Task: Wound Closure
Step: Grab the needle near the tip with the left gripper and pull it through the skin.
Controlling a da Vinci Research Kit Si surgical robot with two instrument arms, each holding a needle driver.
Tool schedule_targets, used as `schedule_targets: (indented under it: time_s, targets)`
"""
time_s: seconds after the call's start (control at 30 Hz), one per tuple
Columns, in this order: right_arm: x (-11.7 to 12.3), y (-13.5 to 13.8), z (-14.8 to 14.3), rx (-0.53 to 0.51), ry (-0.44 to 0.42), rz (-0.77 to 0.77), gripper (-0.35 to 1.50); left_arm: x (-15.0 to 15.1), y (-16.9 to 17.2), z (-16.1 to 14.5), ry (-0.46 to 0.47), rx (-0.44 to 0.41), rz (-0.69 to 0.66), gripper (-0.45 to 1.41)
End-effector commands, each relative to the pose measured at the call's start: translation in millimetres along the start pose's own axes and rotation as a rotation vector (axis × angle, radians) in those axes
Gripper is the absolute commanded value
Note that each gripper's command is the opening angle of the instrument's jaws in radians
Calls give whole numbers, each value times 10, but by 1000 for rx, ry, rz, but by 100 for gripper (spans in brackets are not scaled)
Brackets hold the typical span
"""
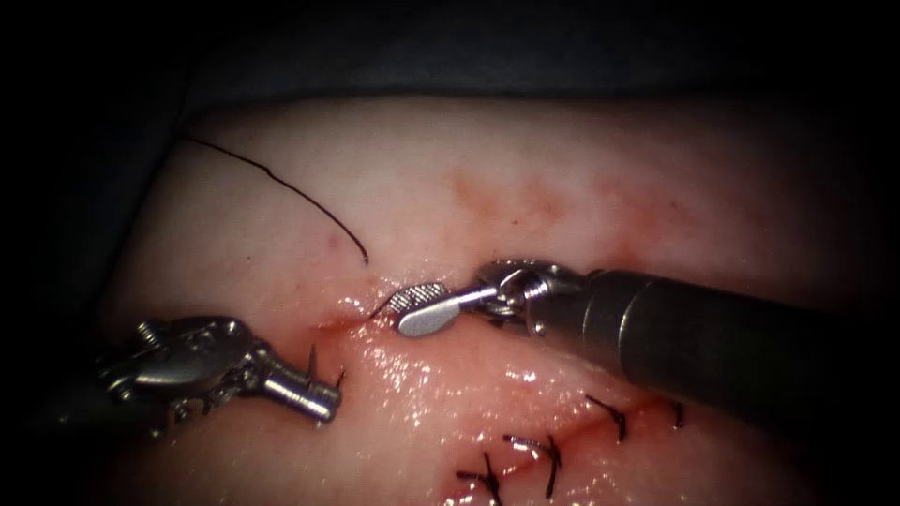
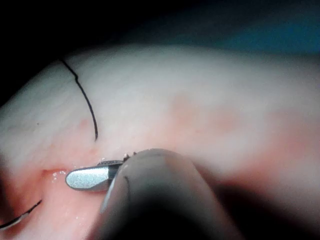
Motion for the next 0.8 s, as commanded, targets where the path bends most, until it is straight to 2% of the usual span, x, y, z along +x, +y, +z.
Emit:
schedule_targets:
  time_s: [0.03,0.13,0.2,0.23,0.27,0.33,0.43,0.67,0.8]
  targets:
    - [4,-2,7,-3,-10,-19,86,5,2,4,-2,-8,10,-45]
    - [3,-10,2,-8,-26,-56,84,5,23,1,-8,-18,16,-45]
    - [3,-21,-2,-5,-30,-133,89,8,41,-2,-3,-20,196,-45]
    - [2,-29,-5,-2,-36,-166,91,11,53,-5,5,-17,368,-45]
    - [2,-29,-5,-2,-36,-166,91,11,53,-5,5,-17,368,-45]
    - [0,-39,-6,-3,-51,-217,98,15,64,-8,28,6,466,-45]
    - [-3,-56,-8,-3,-80,-302,91,18,77,-16,70,49,575,-45]
    - [-2,-97,-15,-42,-73,-479,89,20,104,-42,168,78,728,-45]
    - [-5,-100,-8,-52,-79,-542,88,22,111,-45,213,98,796,-45]
